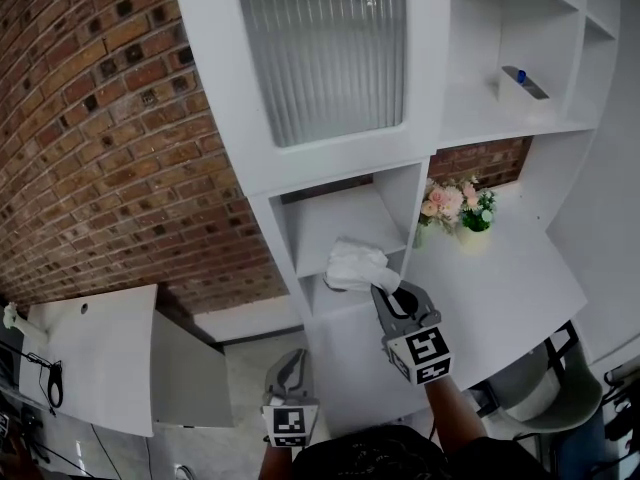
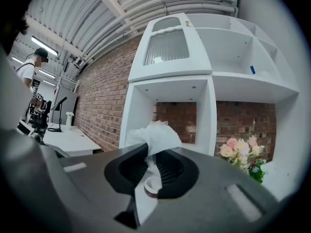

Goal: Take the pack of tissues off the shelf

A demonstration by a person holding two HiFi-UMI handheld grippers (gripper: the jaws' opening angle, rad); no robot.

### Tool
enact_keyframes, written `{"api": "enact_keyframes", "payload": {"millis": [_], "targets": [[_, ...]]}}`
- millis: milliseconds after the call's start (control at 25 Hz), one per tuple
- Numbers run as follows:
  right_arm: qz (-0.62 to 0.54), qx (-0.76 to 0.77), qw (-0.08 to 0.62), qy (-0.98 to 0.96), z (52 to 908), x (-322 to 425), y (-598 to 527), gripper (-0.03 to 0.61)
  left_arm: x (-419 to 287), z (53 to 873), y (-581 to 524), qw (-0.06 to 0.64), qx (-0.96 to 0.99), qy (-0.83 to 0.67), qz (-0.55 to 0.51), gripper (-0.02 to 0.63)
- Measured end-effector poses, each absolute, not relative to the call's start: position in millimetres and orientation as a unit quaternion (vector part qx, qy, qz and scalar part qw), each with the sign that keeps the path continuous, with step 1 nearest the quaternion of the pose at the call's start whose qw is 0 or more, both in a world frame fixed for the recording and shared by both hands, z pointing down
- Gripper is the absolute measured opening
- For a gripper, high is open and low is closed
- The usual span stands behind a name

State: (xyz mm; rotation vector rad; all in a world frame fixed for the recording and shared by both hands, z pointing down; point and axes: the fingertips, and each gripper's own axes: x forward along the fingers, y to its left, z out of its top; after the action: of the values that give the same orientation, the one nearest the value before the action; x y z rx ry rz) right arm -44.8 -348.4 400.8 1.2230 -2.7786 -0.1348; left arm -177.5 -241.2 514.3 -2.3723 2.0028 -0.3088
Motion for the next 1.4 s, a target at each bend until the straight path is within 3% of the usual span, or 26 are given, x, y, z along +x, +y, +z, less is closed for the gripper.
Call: {"api": "enact_keyframes", "payload": {"millis": [1400], "targets": [[0.024,0.458,0.124,-0.880,499.4,32.2,-279.0,0.035,-123.9,532.4,-216.4,-0.006,-0.798,0.593,-0.105,0.023]]}}
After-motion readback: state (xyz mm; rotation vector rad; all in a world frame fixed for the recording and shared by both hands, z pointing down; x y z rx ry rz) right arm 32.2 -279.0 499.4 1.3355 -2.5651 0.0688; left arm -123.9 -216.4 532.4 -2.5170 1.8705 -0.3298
